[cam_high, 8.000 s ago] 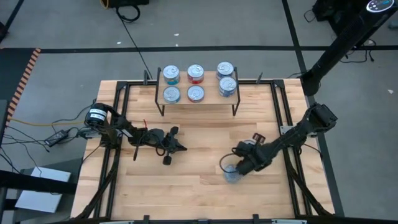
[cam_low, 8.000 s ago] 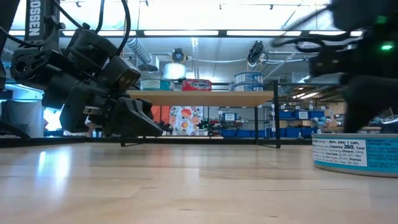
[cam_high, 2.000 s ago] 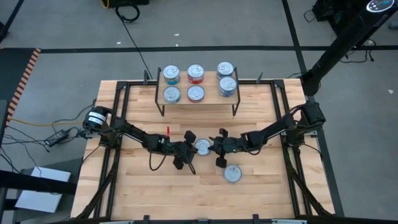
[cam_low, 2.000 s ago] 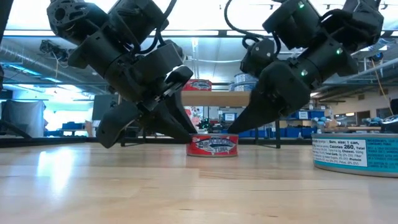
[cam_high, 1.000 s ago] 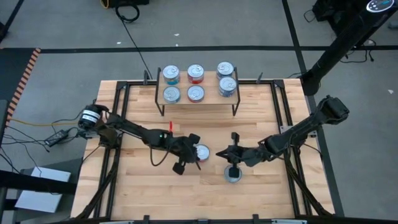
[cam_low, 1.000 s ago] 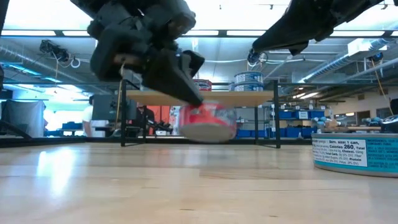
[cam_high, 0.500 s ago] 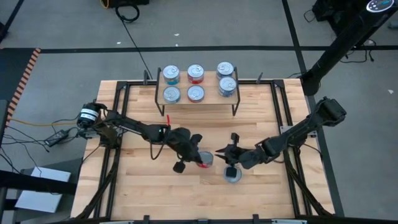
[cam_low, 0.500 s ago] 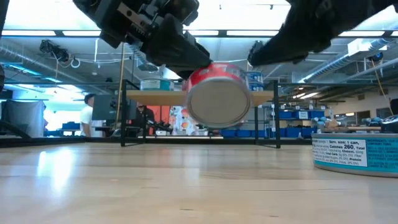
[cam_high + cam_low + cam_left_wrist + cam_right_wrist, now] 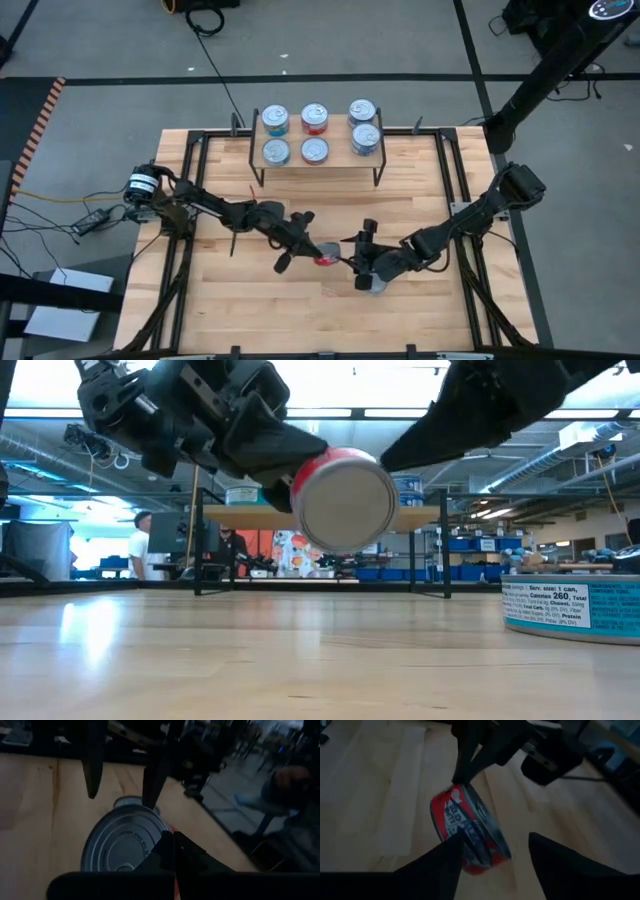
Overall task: Stack canned seafood by type on shelf
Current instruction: Stack the red tuna can on top of the other red tuna can on the shelf
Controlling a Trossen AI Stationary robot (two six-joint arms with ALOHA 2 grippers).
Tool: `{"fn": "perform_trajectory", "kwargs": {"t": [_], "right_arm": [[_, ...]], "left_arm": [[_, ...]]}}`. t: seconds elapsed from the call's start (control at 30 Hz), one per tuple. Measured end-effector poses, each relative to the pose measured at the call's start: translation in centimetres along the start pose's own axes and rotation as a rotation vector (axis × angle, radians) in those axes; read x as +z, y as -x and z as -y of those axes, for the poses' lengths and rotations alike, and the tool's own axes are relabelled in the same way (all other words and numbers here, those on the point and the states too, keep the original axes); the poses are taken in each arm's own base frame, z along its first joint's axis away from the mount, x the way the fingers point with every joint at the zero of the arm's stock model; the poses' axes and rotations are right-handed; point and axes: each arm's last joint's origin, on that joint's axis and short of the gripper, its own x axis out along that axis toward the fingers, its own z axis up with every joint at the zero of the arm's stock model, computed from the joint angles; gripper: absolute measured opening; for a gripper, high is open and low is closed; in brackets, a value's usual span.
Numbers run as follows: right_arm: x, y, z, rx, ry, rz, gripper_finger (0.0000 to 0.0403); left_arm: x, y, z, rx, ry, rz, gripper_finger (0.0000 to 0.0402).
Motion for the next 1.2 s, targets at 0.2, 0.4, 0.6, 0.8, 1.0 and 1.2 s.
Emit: {"fn": "perform_trajectory", "kwargs": {"t": [0.2,0.4,0.6,0.8,1.0,1.2], "right_arm": [[1.0,-0.2,-0.7,-0.005,0.115,0.002,0.0268],[2.1,0.2,-0.8,-0.012,0.160,-0.032,0.0288],[2.7,0.1,-0.7,0.052,0.149,-0.040,0.0289],[2.8,0.1,-0.9,0.068,0.125,-0.034,0.0283],[3.7,0.7,-1.2,0.028,0.083,-0.032,0.0286],[3.9,0.6,-1.1,0.014,0.064,-0.035,0.0295]], "left_arm": [[0.1,0.3,0.2,-0.032,0.078,0.056,0.0000],[0.3,0.3,0.2,-0.039,0.096,0.071,0.0000],[0.5,0.3,0.3,-0.043,0.101,0.094,0.0000],[0.8,0.4,0.1,-0.017,0.100,0.121,0.0000],[0.8,0.4,0.1,-0.003,0.101,0.125,0.0000],[0.9,0.4,0.1,0.005,0.095,0.139,0.0000]]}}
